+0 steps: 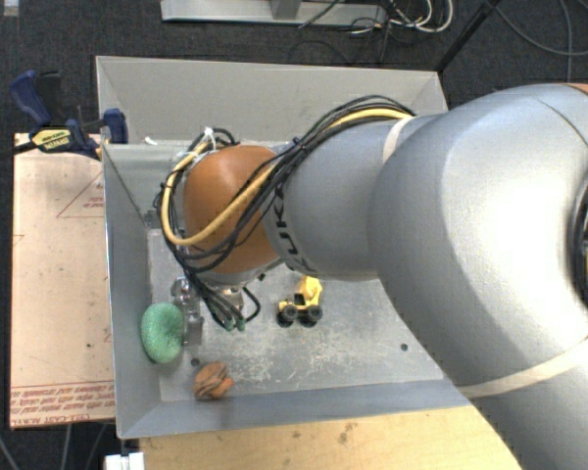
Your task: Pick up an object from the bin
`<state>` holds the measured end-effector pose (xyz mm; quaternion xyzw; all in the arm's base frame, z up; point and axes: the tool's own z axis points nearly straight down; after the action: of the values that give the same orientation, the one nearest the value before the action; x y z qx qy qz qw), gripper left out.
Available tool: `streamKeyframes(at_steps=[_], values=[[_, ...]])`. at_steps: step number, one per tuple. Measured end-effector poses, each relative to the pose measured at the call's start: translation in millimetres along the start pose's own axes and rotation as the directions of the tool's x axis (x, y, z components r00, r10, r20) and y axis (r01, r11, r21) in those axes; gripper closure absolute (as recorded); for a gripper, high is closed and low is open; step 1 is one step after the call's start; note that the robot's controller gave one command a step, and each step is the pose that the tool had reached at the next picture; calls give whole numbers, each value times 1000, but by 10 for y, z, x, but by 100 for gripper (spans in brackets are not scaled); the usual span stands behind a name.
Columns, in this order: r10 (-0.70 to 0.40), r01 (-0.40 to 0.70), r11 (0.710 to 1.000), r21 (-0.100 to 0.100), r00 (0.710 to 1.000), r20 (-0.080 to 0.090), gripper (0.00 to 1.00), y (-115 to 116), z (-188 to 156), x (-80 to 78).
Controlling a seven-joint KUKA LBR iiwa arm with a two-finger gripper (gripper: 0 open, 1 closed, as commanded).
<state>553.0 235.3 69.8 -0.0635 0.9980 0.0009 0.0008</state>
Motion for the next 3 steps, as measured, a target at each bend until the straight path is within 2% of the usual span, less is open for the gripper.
streamKeyframes(at_steps=[1, 2, 3], values=[[-6, 6, 1000, 2, 1000, -7, 100, -61, -505, 15], [-18, 18, 1000, 0, 1000, 0, 0, 135, -516, -235], [-16, 16, 1000, 0, 1000, 1, 0, 128, -531, -236]])
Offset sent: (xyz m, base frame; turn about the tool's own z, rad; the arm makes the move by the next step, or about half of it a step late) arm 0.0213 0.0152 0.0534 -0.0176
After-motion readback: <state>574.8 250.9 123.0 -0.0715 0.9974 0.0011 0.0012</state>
